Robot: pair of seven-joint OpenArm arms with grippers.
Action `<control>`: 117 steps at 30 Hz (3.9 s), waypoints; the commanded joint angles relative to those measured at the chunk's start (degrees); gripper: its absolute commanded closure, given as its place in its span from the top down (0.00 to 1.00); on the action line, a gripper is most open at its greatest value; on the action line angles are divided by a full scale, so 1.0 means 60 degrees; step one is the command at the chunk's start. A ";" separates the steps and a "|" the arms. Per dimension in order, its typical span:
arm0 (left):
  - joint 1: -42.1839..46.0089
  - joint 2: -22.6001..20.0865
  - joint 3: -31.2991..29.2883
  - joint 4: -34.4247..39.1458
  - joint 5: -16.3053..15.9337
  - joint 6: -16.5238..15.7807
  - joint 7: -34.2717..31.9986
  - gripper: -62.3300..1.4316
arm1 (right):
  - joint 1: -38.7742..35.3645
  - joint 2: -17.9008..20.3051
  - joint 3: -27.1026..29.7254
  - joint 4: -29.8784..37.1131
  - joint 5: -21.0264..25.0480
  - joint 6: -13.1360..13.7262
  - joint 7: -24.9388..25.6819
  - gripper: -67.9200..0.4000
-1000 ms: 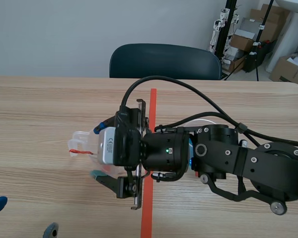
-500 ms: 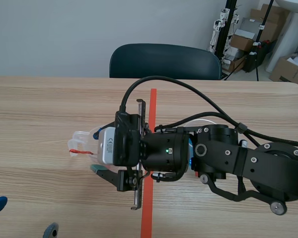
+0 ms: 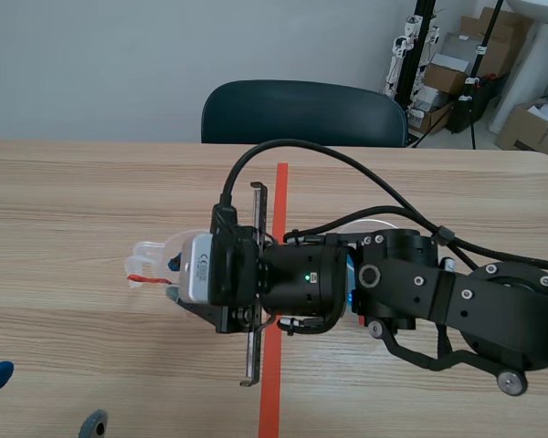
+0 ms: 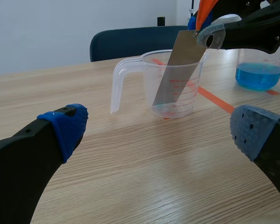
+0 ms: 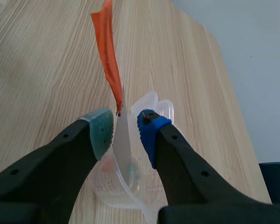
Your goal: Do the redox reaction experiment. lift the metal plate out of the left beaker
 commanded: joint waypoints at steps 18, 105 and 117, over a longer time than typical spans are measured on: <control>0.0022 -0.0087 -0.0047 0.0138 -0.0029 -0.0015 -0.0142 1.00 | 0.0146 0.0004 0.0080 0.0095 0.1169 -0.0062 0.0178 0.03; 0.0022 -0.0091 -0.0047 0.0135 -0.0029 -0.0015 -0.0142 1.00 | 0.2499 0.1104 0.2652 0.2790 1.1515 0.3679 -0.6685 0.03; 0.0018 -0.0091 -0.0047 0.0135 -0.0029 -0.0015 -0.0142 1.00 | 0.2499 0.1104 0.2652 0.2790 1.1515 0.3679 -0.6688 0.03</control>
